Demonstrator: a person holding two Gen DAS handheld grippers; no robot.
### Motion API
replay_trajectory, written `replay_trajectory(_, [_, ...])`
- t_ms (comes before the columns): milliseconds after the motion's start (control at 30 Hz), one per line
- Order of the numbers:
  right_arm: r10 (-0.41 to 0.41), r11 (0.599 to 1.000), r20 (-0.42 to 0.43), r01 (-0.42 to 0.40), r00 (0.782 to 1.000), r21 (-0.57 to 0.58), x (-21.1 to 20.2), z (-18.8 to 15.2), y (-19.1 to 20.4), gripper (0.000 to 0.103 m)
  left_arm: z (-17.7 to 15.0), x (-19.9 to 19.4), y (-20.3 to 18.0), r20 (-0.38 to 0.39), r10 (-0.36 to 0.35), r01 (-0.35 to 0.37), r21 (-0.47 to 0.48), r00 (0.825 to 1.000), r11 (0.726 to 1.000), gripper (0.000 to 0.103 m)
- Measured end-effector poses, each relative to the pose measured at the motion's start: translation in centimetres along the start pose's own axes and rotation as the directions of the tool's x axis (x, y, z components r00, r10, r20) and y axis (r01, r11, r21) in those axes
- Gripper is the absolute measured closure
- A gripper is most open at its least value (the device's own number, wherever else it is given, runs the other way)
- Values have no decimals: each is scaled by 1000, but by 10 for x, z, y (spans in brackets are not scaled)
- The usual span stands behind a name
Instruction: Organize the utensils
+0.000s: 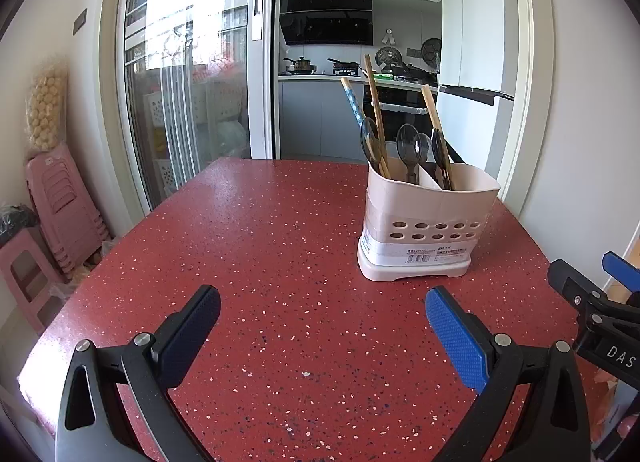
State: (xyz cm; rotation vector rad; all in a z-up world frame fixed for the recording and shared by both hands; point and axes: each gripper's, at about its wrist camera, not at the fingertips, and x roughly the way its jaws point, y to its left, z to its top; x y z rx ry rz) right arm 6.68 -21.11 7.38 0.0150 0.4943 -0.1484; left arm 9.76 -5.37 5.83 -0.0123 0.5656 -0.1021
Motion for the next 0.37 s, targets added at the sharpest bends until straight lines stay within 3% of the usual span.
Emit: replay_trajectory(367, [-4,1000,-8,4,1000,8,1,-2,-1,0,-1,3,4,-13,-7,7,-20,1000,1000,0])
